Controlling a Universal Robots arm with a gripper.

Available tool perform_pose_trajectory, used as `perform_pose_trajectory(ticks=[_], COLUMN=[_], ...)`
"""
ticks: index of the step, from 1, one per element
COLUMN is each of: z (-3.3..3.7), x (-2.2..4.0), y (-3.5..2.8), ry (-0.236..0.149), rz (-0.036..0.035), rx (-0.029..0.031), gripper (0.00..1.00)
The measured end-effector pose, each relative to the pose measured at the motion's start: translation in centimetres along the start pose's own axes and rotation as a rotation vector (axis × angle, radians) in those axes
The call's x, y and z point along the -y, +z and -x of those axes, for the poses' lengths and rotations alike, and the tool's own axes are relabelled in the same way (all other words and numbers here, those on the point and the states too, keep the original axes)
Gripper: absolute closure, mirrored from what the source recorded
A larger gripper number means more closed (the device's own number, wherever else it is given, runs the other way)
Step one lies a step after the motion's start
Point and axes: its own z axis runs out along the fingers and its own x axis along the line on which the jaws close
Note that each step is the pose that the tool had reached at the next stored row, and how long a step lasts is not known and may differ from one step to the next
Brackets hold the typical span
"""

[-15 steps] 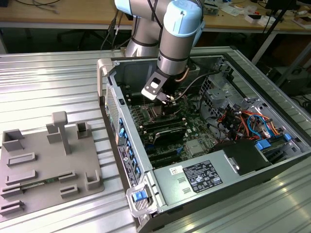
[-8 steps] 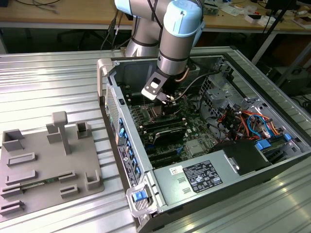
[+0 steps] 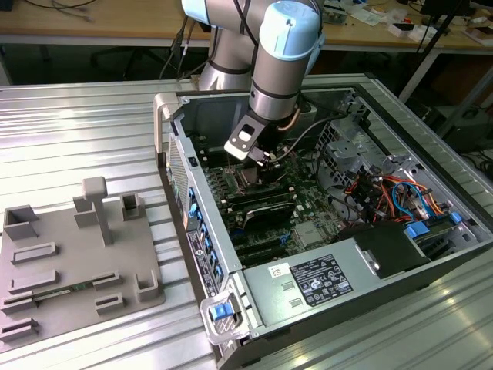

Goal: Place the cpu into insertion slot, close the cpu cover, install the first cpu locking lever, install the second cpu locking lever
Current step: 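Place the cpu into insertion slot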

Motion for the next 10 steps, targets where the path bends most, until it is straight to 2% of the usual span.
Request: perform_pose_trajectory(ticks=[10], z=[0.0], x=[-0.03], y=[-0.32], ry=[0.001], rz=[0.0001], rx=[-0.0001], gripper=[0.39])
